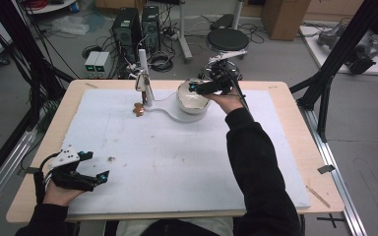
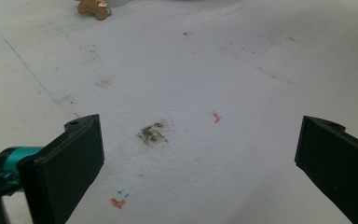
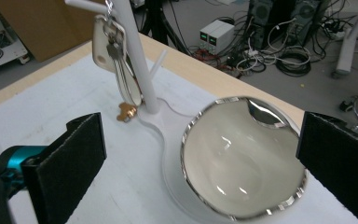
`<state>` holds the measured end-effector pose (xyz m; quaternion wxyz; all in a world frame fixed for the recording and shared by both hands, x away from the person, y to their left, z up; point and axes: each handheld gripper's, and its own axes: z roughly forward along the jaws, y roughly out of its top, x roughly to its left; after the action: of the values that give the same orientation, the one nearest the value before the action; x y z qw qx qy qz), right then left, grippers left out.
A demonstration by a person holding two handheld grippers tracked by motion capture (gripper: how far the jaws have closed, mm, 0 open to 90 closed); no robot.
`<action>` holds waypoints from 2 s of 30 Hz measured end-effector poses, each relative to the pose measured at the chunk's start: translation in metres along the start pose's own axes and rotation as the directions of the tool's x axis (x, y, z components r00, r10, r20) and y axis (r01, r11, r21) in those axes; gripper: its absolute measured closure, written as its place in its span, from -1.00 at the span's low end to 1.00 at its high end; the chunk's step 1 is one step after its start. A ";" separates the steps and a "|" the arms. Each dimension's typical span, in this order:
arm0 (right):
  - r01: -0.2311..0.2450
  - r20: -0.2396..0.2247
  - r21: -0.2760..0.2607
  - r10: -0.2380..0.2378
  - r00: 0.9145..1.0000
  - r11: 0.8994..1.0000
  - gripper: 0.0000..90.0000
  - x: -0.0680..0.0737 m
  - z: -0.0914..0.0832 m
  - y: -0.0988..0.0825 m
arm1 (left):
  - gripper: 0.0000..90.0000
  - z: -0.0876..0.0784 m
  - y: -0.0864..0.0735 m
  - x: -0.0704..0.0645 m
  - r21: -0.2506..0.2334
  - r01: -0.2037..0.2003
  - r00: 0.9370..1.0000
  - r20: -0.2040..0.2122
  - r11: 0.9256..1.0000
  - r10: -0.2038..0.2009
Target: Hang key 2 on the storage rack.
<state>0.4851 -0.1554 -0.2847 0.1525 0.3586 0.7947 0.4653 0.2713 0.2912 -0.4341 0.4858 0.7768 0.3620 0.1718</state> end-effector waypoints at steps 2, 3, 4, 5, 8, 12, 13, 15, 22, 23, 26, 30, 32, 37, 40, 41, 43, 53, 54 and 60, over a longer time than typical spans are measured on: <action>-0.013 0.007 -0.012 0.013 1.000 1.000 -0.99 -0.005 -0.008 -0.009 | -0.96 0.000 0.000 0.000 0.002 -0.002 1.000 -0.001 1.000 0.002; -0.011 0.007 -0.020 0.011 1.000 1.000 -0.99 -0.008 -0.011 -0.013 | -0.96 0.000 0.000 0.000 0.004 -0.004 1.000 0.000 1.000 0.004; -0.023 0.012 -0.018 0.023 1.000 1.000 -0.99 -0.009 -0.015 -0.017 | -0.96 0.000 0.000 0.000 0.003 -0.002 1.000 0.000 1.000 0.002; -0.028 0.017 -0.024 0.029 0.999 0.999 -0.99 -0.011 -0.019 -0.021 | -0.96 0.000 0.000 0.000 0.003 -0.003 1.000 0.000 1.000 0.003; -0.045 0.016 -0.046 0.046 0.999 0.998 -0.99 -0.016 -0.030 -0.031 | -0.96 0.000 0.000 0.000 0.003 0.002 1.000 -0.004 1.000 -0.002; -0.036 0.033 -0.059 0.038 0.999 0.998 -0.99 -0.017 -0.041 -0.040 | -0.96 0.000 0.000 0.000 0.005 -0.001 1.000 -0.005 1.000 0.001; -0.036 0.033 -0.064 0.038 0.999 0.997 -0.99 -0.018 -0.043 -0.043 | -0.96 0.000 0.000 0.000 0.004 0.000 1.000 -0.006 1.000 0.000; -0.032 0.026 -0.067 0.034 0.999 0.997 -0.99 -0.018 -0.048 -0.049 | -0.96 0.000 0.000 0.000 0.006 -0.001 1.000 -0.006 1.000 0.001; -0.019 0.051 -0.069 0.022 0.998 0.997 -0.99 -0.020 -0.057 -0.077 | -0.96 0.000 0.000 -0.001 0.005 0.000 1.000 -0.009 1.000 0.000; -0.019 0.055 -0.075 0.023 0.998 0.997 -0.99 -0.021 -0.059 -0.081 | -0.96 0.000 0.000 -0.001 0.004 0.000 1.000 -0.011 1.000 0.000; -0.033 0.054 -0.097 0.038 0.998 0.995 -0.99 -0.023 -0.067 -0.092 | -0.96 0.000 0.000 0.000 0.006 0.002 1.000 -0.010 1.000 -0.002; -0.048 0.062 -0.110 0.055 0.997 0.993 -0.99 -0.027 -0.075 -0.105 | -0.96 0.000 0.000 -0.001 0.007 0.003 1.000 -0.013 1.000 -0.002; -0.056 0.065 -0.112 0.063 0.996 0.992 -0.99 -0.029 -0.079 -0.112 | -0.96 0.000 0.000 -0.001 0.006 0.001 1.000 -0.013 1.000 -0.001; -0.063 0.074 -0.121 0.072 0.995 0.991 -0.99 -0.032 -0.088 -0.126 | -0.96 0.000 0.000 -0.001 0.008 0.005 1.000 -0.015 1.000 -0.005; -0.065 0.060 -0.135 0.074 0.995 0.989 -0.99 -0.036 -0.094 -0.134 | -0.96 0.000 0.000 0.000 0.007 0.006 1.000 -0.016 1.000 -0.006; -0.069 0.056 -0.141 0.078 0.995 0.988 -0.99 -0.036 -0.096 -0.137 | -0.96 0.000 0.000 0.000 0.007 0.006 1.000 -0.016 1.000 -0.006; -0.079 0.052 -0.148 0.088 0.995 0.986 -0.99 -0.036 -0.099 -0.143 | -0.96 0.000 -0.001 0.000 0.008 0.006 1.000 -0.017 1.000 -0.006; -0.072 0.040 -0.161 0.079 0.996 0.984 -0.99 -0.039 -0.114 -0.170 | -0.96 0.000 0.000 0.000 0.006 0.007 1.000 -0.020 1.000 -0.007; -0.074 0.038 -0.164 0.081 0.996 0.984 -0.99 -0.039 -0.115 -0.173 | -0.96 -0.001 0.000 0.000 0.007 0.006 1.000 -0.020 1.000 -0.006; -0.085 0.029 -0.183 0.091 0.995 0.979 -0.99 -0.043 -0.122 -0.193 | -0.96 -0.001 -0.001 0.000 0.004 0.007 1.000 -0.020 1.000 -0.007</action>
<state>0.3617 -0.3227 -0.3891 0.1785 0.3865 0.7295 0.5354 0.2706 0.2919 -0.4342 0.4811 0.7748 0.3699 0.1769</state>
